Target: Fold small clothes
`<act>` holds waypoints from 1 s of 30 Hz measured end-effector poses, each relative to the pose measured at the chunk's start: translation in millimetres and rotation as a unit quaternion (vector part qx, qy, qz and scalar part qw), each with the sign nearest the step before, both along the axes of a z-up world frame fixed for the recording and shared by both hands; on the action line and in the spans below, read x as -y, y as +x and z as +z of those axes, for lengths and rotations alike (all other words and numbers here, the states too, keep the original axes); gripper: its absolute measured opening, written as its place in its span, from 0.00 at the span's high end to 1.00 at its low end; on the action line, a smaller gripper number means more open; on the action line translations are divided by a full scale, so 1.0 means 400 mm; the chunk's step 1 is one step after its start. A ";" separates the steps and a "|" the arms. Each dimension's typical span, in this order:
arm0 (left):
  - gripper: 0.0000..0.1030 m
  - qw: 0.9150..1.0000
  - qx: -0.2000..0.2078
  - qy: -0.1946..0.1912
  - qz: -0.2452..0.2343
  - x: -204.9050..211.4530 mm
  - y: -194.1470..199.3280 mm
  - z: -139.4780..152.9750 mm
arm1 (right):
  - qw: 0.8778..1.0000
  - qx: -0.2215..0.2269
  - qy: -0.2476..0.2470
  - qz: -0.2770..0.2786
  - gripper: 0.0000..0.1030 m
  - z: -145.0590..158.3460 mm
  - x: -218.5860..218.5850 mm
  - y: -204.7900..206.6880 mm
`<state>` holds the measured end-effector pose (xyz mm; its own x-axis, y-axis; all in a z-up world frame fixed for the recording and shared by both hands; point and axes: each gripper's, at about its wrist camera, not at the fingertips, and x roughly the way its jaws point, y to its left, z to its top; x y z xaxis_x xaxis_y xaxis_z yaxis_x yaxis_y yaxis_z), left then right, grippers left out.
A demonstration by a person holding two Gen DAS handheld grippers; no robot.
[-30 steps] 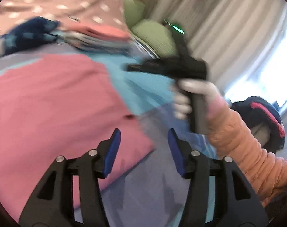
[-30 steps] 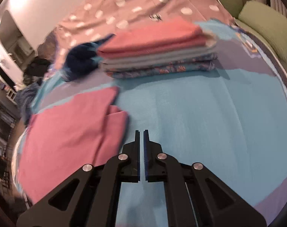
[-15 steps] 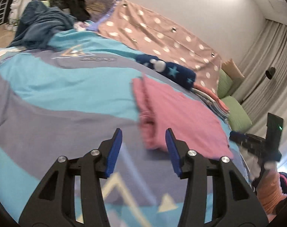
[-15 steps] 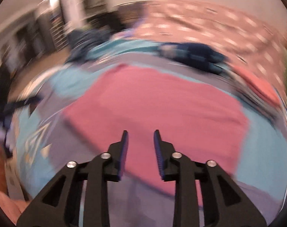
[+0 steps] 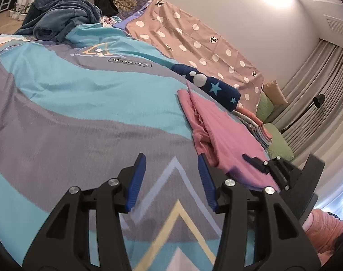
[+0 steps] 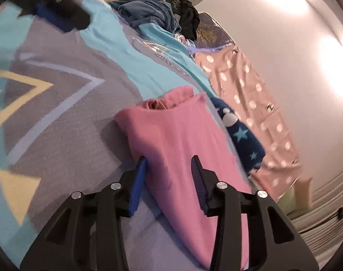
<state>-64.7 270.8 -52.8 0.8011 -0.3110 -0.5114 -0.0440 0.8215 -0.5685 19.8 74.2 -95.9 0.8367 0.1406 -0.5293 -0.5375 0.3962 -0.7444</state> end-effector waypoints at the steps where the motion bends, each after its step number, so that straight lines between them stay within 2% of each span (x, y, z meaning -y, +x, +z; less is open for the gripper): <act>1: 0.54 1.000 0.002 -0.002 -0.002 -0.005 0.012 0.000 | 1.000 0.010 -0.003 0.004 0.60 -0.005 -0.009 0.000; 3: 0.54 1.000 0.005 -0.003 -0.004 -0.012 0.034 0.002 | 0.999 0.047 -0.019 0.015 0.60 -0.027 -0.038 -0.003; 5: 0.54 1.000 0.009 -0.003 -0.006 -0.018 0.051 0.005 | 0.998 0.064 -0.025 0.017 0.60 -0.030 -0.054 0.003; 7: 0.53 1.000 0.011 -0.007 -0.012 -0.024 0.070 0.008 | 0.999 0.038 -0.017 0.018 0.74 -0.026 -0.060 0.021; 8: 0.53 1.000 0.011 -0.009 -0.018 -0.027 0.083 0.009 | 1.000 0.019 -0.007 0.022 0.97 -0.020 -0.060 0.026; 16: 0.49 0.993 -0.031 -0.046 -0.104 -0.014 0.306 -0.025 | 0.993 -0.009 0.067 0.097 1.00 0.053 -0.050 -0.043; 20: 0.47 0.987 -0.054 -0.059 -0.137 0.028 0.411 -0.049 | 0.993 0.021 0.056 0.105 1.00 0.072 -0.046 -0.064; 22: 0.45 0.986 -0.064 -0.057 -0.146 0.049 0.447 -0.059 | 0.995 0.030 0.021 0.088 0.78 0.056 -0.038 -0.047; 23: 0.44 0.985 -0.069 -0.054 -0.149 0.058 0.463 -0.066 | 0.996 0.035 0.010 0.079 0.63 0.047 -0.031 -0.038; 24: 0.44 0.985 -0.073 -0.051 -0.150 0.066 0.475 -0.072 | 0.997 0.037 -0.005 0.067 0.58 0.034 -0.021 -0.019; 26: 0.43 0.985 -0.072 -0.051 -0.149 0.071 0.482 -0.077 | 0.998 0.022 -0.028 0.049 0.58 0.009 -0.019 0.006; 28: 0.43 0.985 -0.068 -0.057 -0.146 0.068 0.476 -0.078 | 0.999 0.007 -0.029 0.038 0.57 0.000 -0.020 0.013; 30: 0.43 0.986 -0.066 -0.058 -0.140 0.061 0.466 -0.078 | 0.999 0.013 -0.036 0.025 0.57 -0.010 -0.040 0.041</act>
<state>121.6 246.3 -84.0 0.6038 -0.5736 -0.5535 0.0959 0.7416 -0.6639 36.0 90.1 -99.8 0.8433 0.1457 -0.5174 -0.5353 0.3139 -0.7841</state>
